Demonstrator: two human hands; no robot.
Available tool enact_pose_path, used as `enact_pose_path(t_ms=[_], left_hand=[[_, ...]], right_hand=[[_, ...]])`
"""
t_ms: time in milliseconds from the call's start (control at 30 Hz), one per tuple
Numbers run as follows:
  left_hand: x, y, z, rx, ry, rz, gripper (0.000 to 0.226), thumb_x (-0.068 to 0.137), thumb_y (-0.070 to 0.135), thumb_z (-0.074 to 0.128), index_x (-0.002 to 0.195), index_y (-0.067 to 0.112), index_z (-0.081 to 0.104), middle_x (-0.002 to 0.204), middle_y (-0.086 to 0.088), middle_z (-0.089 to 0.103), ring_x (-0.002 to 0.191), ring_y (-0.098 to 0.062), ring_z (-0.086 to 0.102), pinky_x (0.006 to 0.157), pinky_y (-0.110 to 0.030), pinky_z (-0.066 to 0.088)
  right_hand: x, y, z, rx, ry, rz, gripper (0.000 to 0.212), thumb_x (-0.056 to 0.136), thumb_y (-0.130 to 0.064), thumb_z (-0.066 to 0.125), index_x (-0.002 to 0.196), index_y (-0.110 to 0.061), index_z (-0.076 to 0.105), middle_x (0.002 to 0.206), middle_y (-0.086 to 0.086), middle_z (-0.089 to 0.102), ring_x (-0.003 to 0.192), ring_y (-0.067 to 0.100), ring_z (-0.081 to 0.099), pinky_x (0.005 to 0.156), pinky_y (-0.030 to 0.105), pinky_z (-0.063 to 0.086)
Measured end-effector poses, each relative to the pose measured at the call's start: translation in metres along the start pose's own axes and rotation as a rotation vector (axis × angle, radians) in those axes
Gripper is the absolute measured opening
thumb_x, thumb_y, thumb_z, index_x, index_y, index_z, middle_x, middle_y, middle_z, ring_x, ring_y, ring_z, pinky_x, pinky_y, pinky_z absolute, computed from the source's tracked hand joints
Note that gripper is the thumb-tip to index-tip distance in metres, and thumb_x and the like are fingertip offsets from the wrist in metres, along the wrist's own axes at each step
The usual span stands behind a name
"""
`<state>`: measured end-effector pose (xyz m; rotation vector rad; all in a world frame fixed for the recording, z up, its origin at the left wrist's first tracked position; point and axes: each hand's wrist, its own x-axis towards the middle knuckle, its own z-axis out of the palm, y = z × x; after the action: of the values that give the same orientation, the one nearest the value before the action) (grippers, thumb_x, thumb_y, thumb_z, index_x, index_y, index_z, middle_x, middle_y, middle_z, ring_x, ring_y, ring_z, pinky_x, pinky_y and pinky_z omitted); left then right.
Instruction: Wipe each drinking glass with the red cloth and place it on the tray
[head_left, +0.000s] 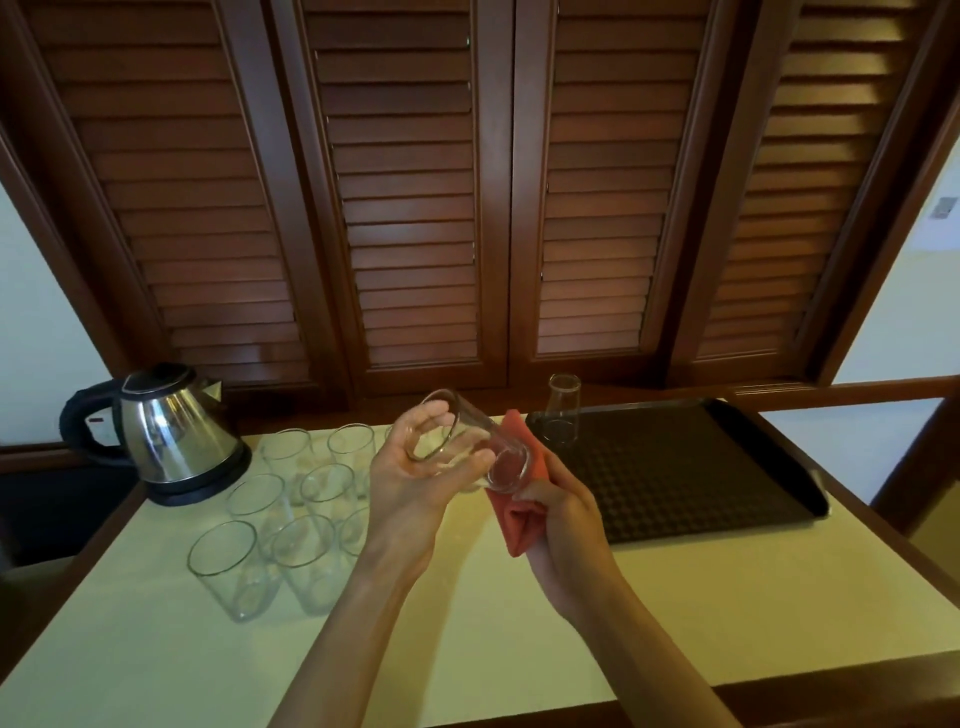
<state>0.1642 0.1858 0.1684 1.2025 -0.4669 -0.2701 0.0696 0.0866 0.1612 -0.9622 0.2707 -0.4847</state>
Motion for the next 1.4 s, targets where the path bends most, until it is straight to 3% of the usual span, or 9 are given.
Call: enact_pose_path(t_ms=[167,500,567,667,833,1033,1200,1300,1400], left_hand=[[0.011,0.002,-0.003,-0.089,0.076,0.028,0.051,0.08,-0.002,0.081,0.121,0.017,0.059,0.123,-0.005,0.067,0.109,-0.029,0.074,0.071,-0.026,0.06],[0.016,0.003,0.001,-0.213,0.108,0.009,0.061,0.069,0.009,0.088,0.12,0.02,0.056,0.119,-0.006,0.068,0.099,-0.031,0.075,0.084,-0.047,0.06],[0.009,0.001,0.004,-0.16,0.086,0.005,0.064,0.068,0.011,0.092,0.12,0.019,0.056,0.119,-0.009,0.069,0.092,-0.028,0.077,0.078,-0.043,0.061],[0.015,0.001,0.0,-0.21,0.135,0.048,0.064,0.065,0.011,0.094,0.116,0.021,0.057,0.119,-0.009,0.067,0.096,-0.03,0.076,0.08,-0.045,0.06],[0.007,0.002,-0.003,-0.108,0.091,0.047,0.059,0.078,0.004,0.085,0.127,0.013,0.054,0.12,-0.007,0.068,0.088,-0.028,0.079,0.074,-0.039,0.063],[0.005,0.001,-0.005,-0.118,0.066,0.062,0.068,0.073,0.006,0.089,0.13,0.014,0.053,0.126,-0.008,0.066,0.106,-0.031,0.076,0.078,-0.038,0.062],[0.003,-0.008,-0.006,-0.07,0.086,0.104,0.066,0.072,0.006,0.088,0.125,0.026,0.055,0.129,-0.007,0.068,0.113,-0.02,0.073,0.095,-0.046,0.058],[0.0,-0.012,-0.002,-0.035,-0.069,0.131,0.076,0.066,0.017,0.093,0.129,0.027,0.053,0.132,-0.005,0.067,0.121,-0.024,0.069,0.099,-0.043,0.058],[-0.003,-0.015,-0.002,0.118,-0.054,0.17,0.078,0.065,0.017,0.096,0.131,0.019,0.054,0.124,0.0,0.07,0.12,-0.02,0.068,0.101,-0.039,0.057]], right_hand=[[-0.006,0.007,0.008,-0.099,0.043,-0.099,0.059,0.094,0.012,0.038,0.12,-0.032,0.069,0.088,0.011,0.066,0.066,0.012,0.056,0.055,0.024,0.041],[0.008,0.006,0.005,-0.261,-0.009,-0.214,0.066,0.096,0.013,0.032,0.145,-0.027,0.052,0.078,0.011,0.058,0.053,0.011,0.044,0.043,0.022,0.036],[0.014,0.001,0.006,-0.274,-0.019,-0.264,0.067,0.098,0.012,0.032,0.148,-0.03,0.048,0.099,0.007,0.068,0.053,0.011,0.04,0.043,0.021,0.035],[0.0,0.014,0.009,-0.281,-0.026,-0.262,0.071,0.098,0.012,0.032,0.131,-0.045,0.058,0.078,0.011,0.058,0.054,0.011,0.044,0.044,0.021,0.036],[0.01,0.007,0.007,-0.206,0.002,-0.218,0.067,0.093,0.013,0.035,0.139,-0.031,0.058,0.08,0.013,0.06,0.054,0.012,0.045,0.043,0.022,0.036],[0.0,0.016,0.011,-0.141,-0.017,-0.179,0.067,0.097,0.01,0.036,0.102,-0.043,0.076,0.081,0.021,0.059,0.063,0.02,0.053,0.052,0.024,0.041],[0.015,0.007,0.013,0.134,0.088,-0.015,0.053,0.092,0.012,0.036,0.126,-0.013,0.068,0.103,0.019,0.066,0.082,0.02,0.059,0.068,0.027,0.048],[0.017,0.013,0.015,0.344,0.066,0.154,0.054,0.084,0.005,0.035,0.134,0.007,0.056,0.13,0.032,0.06,0.115,0.038,0.058,0.107,0.045,0.045],[0.025,0.004,0.007,0.381,0.135,0.184,0.049,0.091,0.002,0.031,0.132,0.011,0.055,0.132,0.034,0.059,0.126,0.042,0.057,0.109,0.047,0.045]])
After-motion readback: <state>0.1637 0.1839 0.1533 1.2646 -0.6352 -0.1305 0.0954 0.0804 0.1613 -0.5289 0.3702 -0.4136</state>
